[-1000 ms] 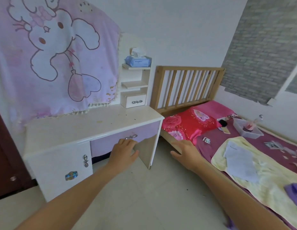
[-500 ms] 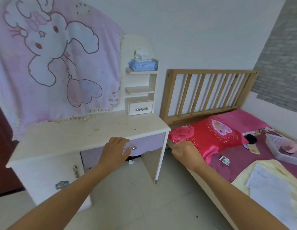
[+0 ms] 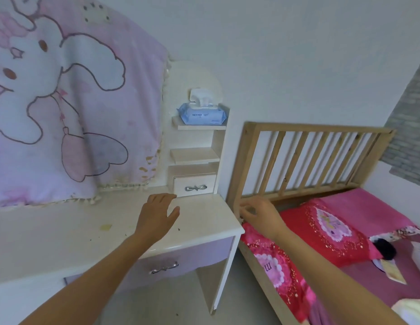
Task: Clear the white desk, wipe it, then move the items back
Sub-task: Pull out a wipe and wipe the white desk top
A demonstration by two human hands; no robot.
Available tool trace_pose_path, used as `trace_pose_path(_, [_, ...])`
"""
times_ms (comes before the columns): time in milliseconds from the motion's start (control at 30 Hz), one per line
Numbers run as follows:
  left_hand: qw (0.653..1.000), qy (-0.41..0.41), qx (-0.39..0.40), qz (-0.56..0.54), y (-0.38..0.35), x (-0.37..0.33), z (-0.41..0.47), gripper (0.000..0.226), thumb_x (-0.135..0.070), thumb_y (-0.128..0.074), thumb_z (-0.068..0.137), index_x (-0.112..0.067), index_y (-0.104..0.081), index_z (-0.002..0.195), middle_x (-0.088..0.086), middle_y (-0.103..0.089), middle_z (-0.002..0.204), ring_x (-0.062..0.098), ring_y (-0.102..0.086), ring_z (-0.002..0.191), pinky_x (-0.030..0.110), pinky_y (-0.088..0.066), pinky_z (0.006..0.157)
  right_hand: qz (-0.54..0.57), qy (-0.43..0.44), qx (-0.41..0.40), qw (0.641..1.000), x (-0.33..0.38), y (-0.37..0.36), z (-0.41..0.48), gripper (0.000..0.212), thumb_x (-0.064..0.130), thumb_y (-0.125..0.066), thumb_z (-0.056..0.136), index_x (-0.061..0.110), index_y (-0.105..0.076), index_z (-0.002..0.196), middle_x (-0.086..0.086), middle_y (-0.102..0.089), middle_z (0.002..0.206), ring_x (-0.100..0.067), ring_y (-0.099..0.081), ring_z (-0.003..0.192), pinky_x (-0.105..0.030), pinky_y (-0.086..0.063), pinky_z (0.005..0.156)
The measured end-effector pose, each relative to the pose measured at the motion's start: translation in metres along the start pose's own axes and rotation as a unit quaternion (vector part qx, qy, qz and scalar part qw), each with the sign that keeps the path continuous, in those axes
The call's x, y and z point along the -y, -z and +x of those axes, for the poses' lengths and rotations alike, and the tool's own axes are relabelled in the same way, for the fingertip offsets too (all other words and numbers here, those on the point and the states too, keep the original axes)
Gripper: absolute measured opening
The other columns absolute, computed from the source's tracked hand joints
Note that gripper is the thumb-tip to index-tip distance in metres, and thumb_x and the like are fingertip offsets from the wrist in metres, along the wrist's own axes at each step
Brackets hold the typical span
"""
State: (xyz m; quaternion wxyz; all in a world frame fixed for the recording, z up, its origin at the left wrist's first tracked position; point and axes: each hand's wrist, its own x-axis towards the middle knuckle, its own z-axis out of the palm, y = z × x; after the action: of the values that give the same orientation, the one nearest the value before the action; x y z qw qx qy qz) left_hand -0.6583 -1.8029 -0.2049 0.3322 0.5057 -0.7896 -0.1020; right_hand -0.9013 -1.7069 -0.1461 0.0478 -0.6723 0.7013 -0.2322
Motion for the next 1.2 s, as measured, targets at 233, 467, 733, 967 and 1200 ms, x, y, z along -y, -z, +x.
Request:
trace_pose_path(233, [1.0,-0.002,-0.003,0.005,-0.058,-0.016,0.07,0.036,-0.024,-0.054,0.09,-0.012,-0.053,0.124,0.004,-0.055,0.127,0.022,-0.041,0.123,0.031,-0.032,0.098,0.049,-0.021,0.052,0.997,-0.07,-0.011,0.086,0.02,0.022,-0.05,0.092,0.015,-0.062,0.106,0.001,-0.063,0.102,-0.018,-0.055,0.097,-0.031,-0.044,0.088])
trace_pose_path(467, [0.997,0.023,-0.075,-0.006,-0.077,-0.052,0.157,0.036,-0.019,-0.055,0.089,-0.009,-0.053,0.124,0.006,-0.055,0.127,0.022,-0.041,0.122,0.031,-0.033,0.099,0.043,0.072,0.06,0.995,-0.11,0.014,0.205,0.025,0.024,-0.049,0.092,0.013,-0.062,0.109,0.0,-0.064,0.107,-0.007,-0.051,0.091,-0.021,-0.039,0.083])
trace_pose_path(733, [0.985,0.072,-0.155,-0.007,-0.078,-0.062,0.227,0.035,-0.021,-0.057,0.089,-0.007,-0.056,0.121,0.007,-0.057,0.123,0.025,-0.045,0.116,0.031,-0.034,0.096,0.075,0.167,0.034,0.982,-0.107,0.032,0.322,0.019,0.022,-0.051,0.091,0.012,-0.064,0.1,0.001,-0.065,0.097,-0.009,-0.051,0.088,-0.019,-0.036,0.076])
trace_pose_path(967, [0.981,0.063,-0.18,0.021,-0.06,-0.037,0.3,0.039,-0.023,-0.055,0.089,-0.012,-0.051,0.126,0.003,-0.053,0.129,0.022,-0.04,0.122,0.03,-0.032,0.098,0.096,0.188,-0.02,0.977,-0.091,0.028,0.393,0.017,0.017,-0.053,0.088,0.006,-0.065,0.09,0.002,-0.062,0.087,-0.009,-0.051,0.082,-0.019,-0.036,0.069])
trace_pose_path(1200, [0.987,0.042,-0.143,0.063,-0.056,-0.022,0.406,0.046,-0.036,-0.047,0.092,-0.014,-0.042,0.132,0.003,-0.046,0.135,0.021,-0.035,0.126,0.03,-0.033,0.098,0.052,0.197,-0.073,0.976,-0.056,0.049,0.482,0.022,0.022,-0.051,0.09,0.011,-0.062,0.105,-0.004,-0.064,0.106,-0.014,-0.052,0.088,-0.017,-0.033,0.071])
